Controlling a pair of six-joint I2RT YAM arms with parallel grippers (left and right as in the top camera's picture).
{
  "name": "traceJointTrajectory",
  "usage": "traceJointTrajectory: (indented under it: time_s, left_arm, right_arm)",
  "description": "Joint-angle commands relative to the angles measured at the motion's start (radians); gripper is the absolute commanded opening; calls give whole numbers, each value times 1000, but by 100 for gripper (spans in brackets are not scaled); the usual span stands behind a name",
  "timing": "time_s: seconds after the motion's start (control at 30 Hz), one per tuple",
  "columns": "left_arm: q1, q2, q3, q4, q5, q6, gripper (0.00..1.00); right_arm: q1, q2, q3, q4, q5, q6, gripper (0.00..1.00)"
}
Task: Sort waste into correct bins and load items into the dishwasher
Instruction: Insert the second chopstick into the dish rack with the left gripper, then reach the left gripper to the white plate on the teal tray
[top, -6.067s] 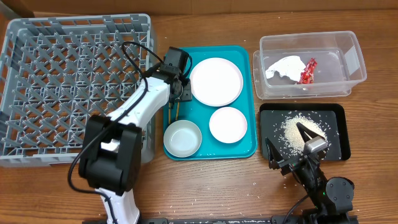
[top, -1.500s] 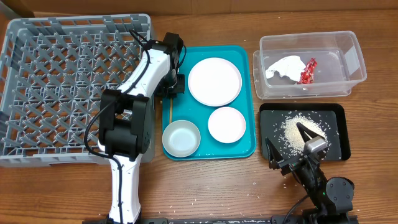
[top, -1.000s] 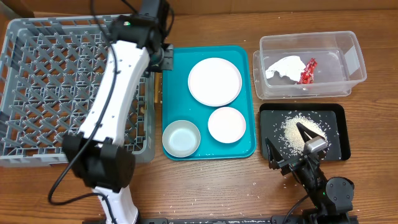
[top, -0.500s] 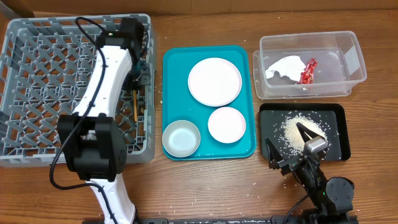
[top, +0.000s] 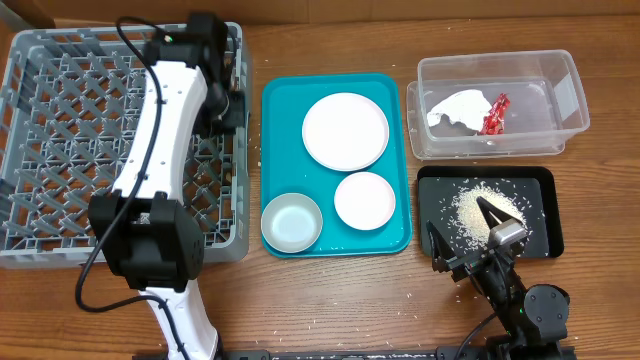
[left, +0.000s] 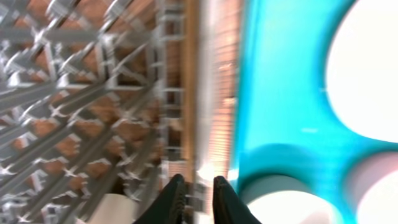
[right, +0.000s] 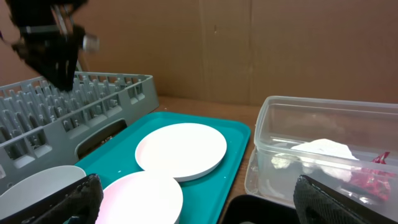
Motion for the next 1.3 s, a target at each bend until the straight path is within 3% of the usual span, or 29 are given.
traceJointTrajectory:
  time_s: [0.0, 0.17, 0.23, 0.27, 0.37, 0.63, 0.77, 0.83, 1.0, 1.13, 1.27]
  left_arm:
    - [-42, -73, 98, -41, 210, 14, 20]
    - [-206, -147, 100, -96, 156, -74, 27]
    - [-292, -148, 96, -103, 62, -147, 38]
    - [-330, -146, 83, -96, 16, -187, 49]
    - [-439, -142, -4, -33, -79, -308, 56]
    - [-500, -112, -350, 278, -37, -347, 50]
    - [-495, -68, -480, 452, 82, -186, 45]
    - [-500, -43, -517, 498, 87, -161, 43]
    - [-500, 32, -540, 512, 92, -161, 30]
    - [-499, 48, -537, 495, 91, -167, 7]
    - [-484, -6, -466, 421, 94, -193, 4]
  right_arm:
    - [-2, -10, -10, 6, 7, 4, 100]
    - [-2, -10, -10, 6, 7, 4, 99]
    - [-2, -10, -10, 6, 7, 4, 100]
    - [-2, -10, -10, 6, 7, 4, 100]
    - [-2, -10, -10, 6, 7, 4, 100]
    - [-2, -10, -10, 6, 7, 4, 100]
    - [-2, -10, -10, 6, 7, 4, 100]
    - [-2, -10, -10, 6, 7, 4, 100]
    - [-2, -10, -10, 6, 7, 4, 99]
    - [-2, -10, -10, 6, 7, 4, 100]
    - [-2, -10, -10, 6, 7, 4, 100]
